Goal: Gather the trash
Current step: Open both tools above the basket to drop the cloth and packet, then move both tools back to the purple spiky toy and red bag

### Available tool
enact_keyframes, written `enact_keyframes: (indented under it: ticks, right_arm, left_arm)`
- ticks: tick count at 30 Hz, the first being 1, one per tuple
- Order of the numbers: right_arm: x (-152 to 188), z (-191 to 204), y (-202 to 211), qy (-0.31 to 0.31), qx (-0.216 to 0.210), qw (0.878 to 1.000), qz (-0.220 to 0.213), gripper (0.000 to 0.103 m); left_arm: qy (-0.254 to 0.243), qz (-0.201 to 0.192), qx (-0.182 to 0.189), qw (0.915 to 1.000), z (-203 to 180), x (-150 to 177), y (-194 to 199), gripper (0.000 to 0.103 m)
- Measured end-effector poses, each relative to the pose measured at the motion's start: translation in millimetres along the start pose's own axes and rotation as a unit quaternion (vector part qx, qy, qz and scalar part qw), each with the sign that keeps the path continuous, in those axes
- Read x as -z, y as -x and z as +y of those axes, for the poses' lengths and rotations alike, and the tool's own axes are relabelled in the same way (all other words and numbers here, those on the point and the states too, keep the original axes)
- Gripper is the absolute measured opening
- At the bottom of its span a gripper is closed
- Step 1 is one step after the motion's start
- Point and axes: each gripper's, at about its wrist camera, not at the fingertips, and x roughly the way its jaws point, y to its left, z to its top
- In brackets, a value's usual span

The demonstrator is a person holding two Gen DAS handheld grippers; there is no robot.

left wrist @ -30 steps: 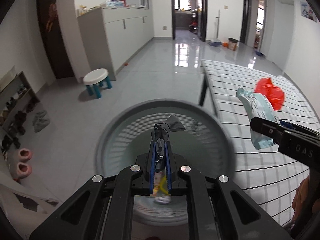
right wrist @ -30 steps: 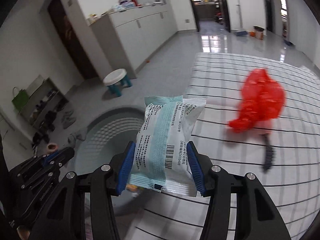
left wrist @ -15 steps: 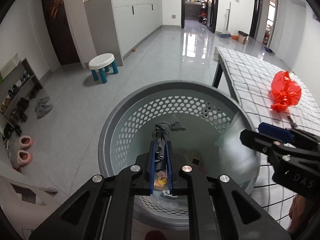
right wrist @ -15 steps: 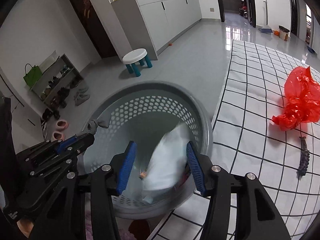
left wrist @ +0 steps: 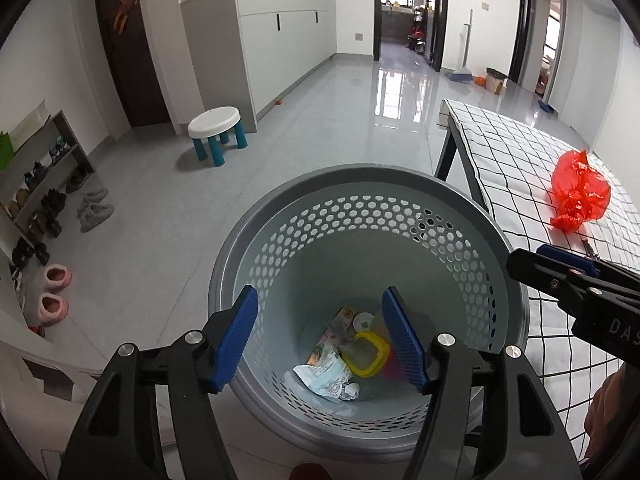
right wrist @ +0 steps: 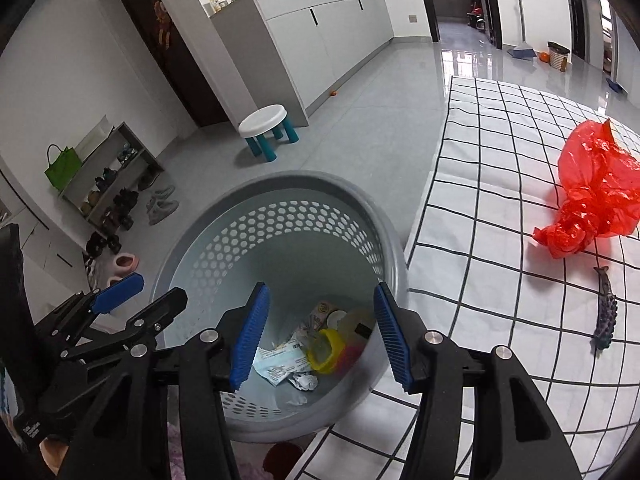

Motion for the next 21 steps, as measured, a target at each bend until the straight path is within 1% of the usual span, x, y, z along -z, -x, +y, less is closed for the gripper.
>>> enact_keyframes:
  ticks: [3,5,8,12,14,17,21]
  right_arm:
    - [0,0,0,0.0,0.002,1.0,-0.001,0.055]
    - [2,-2,2,0.001,0.005,1.0,-0.003,0.058]
    - [3,-3,3,0.002,0.008,1.0,-0.005,0.06]
    - [5,-3,4,0.005,0.012,1.0,-0.006,0.06]
    - [6,-4,5,0.005,0.013,1.0,-0.005,0.063]
    - [8,-5,7,0.005,0.018,1.0,-0.008,0.063]
    - [9,-8,11,0.004,0.025,1.0,-0.011,0.064]
  left_arm:
    - [0.004,-0.006,-0.005,1.0,1,0,2,0.076]
    - [0.007,-0.009,-0.008,0.9999,3,0,4,0.079]
    - [0.013,-0.012,-0.01,0.9998,4,0,5,0.081]
    - [0.018,-0.016,-0.017,0.9996,6,-1,6,0.087]
    - [0.019,-0.021,-0.02,0.9994,7,-1,8,0.088]
    - [0.022,-0.028,-0.019,0.9992,8,-1,11,0.094]
    - [0.028,-0.041,-0.014,0.9987,8,-3,17,0.096]
